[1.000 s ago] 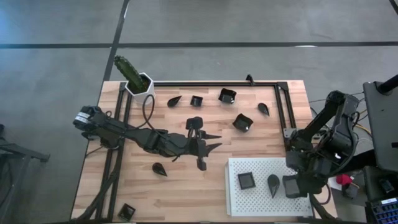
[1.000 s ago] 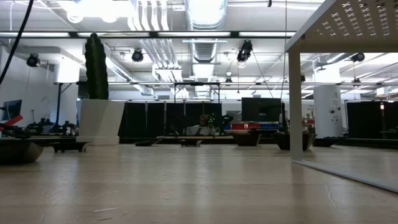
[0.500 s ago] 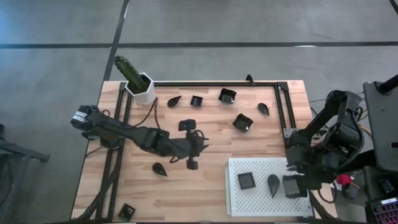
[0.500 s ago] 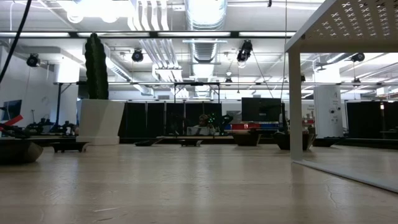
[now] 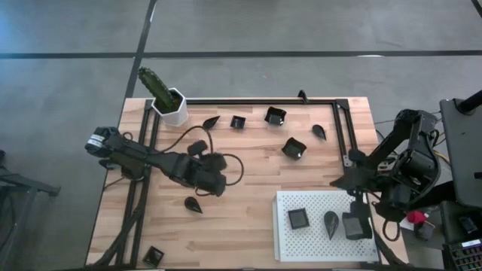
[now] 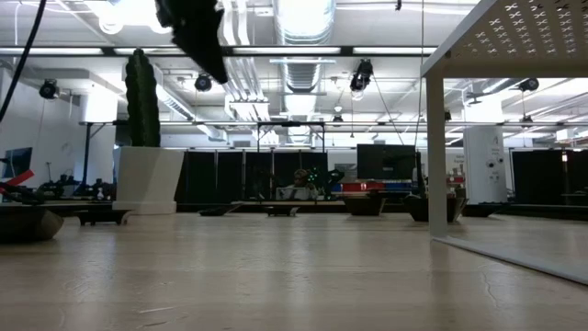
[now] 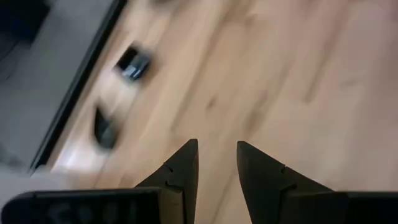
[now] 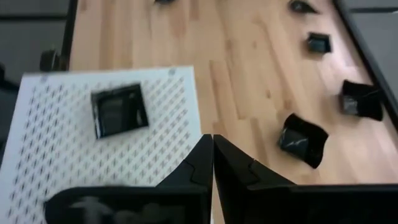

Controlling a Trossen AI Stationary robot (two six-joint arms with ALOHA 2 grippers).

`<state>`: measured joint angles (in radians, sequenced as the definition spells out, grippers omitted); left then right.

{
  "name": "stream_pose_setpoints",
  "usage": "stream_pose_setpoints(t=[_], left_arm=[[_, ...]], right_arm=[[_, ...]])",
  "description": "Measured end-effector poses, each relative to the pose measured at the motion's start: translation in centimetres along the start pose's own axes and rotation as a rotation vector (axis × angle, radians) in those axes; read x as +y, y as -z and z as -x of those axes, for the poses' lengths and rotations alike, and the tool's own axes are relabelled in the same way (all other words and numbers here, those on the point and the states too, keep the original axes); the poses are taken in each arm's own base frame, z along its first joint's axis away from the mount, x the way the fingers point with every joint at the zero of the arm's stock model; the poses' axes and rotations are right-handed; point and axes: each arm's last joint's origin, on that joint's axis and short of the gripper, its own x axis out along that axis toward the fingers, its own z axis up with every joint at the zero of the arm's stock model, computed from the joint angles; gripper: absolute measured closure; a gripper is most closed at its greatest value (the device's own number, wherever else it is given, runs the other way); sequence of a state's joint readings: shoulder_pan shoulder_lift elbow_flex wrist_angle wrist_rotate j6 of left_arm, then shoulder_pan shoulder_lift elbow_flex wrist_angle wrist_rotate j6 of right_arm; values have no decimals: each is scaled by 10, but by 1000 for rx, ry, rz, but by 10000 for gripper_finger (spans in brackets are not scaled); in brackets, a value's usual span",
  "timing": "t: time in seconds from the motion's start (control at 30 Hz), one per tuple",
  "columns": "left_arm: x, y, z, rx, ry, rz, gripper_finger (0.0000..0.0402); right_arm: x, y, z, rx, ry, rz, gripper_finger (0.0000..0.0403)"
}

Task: Pick & Place Mini shaped plates
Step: Stack the square plate on top of the other square plate on the shelf

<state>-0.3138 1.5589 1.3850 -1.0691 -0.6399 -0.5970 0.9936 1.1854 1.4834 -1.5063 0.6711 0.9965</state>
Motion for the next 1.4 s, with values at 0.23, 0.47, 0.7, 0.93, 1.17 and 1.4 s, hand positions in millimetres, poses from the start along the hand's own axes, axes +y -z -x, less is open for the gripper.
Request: stream_pose_setpoints(t=[0.23, 0.47, 0.7, 0.93, 1.17, 1.4], left_arm=[[13, 31, -15, 152, -185, 137, 296], [18, 70, -44, 332, -256, 190, 296], [21, 96, -60, 448, -291, 248, 296], [17, 110, -75, 428, -258, 288, 296], [14, 121, -86, 436, -213, 319, 296], [13, 127, -91, 439, -193, 310, 296]], right_arm=[[-2, -4, 0, -151, 91, -66, 394], [-3, -5, 0, -171, 105, -46, 394], [-3, -5, 0, -174, 106, -50, 394], [-3, -5, 0, -183, 112, -46, 394], [-4, -5, 1, -190, 115, -43, 394], [-4, -5, 1, -190, 116, -44, 394]])
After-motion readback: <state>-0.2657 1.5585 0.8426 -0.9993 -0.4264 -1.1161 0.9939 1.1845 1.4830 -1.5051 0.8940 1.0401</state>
